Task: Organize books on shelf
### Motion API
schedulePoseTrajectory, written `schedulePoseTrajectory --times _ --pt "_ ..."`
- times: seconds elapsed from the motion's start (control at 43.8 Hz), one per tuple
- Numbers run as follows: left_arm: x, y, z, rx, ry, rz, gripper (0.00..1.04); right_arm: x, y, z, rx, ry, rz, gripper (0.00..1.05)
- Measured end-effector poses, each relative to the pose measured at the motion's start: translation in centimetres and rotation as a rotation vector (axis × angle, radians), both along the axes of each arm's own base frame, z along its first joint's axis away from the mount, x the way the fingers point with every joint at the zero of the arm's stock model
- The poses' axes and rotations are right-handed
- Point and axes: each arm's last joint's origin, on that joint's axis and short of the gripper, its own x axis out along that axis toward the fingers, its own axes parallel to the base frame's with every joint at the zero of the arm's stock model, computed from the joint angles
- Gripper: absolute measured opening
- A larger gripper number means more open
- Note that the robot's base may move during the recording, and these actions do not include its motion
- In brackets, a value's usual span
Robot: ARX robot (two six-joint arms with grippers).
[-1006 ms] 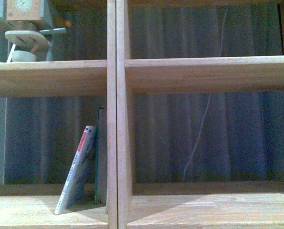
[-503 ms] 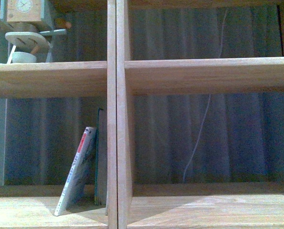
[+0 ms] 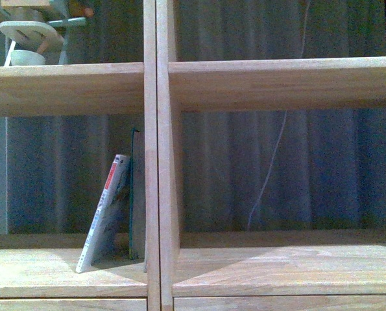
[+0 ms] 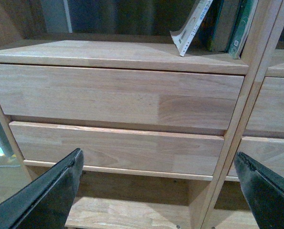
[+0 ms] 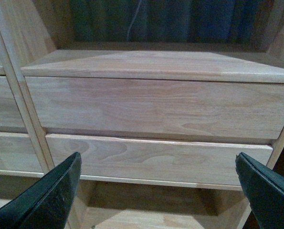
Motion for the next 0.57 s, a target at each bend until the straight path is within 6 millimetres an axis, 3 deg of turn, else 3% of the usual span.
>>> schedulePoseTrajectory --times 0.571 --pt "0.0 0.0 0.0 0.0 0.0 0.0 0.97 0.0 0.0 0.0 0.0 0.0 0.0 0.98"
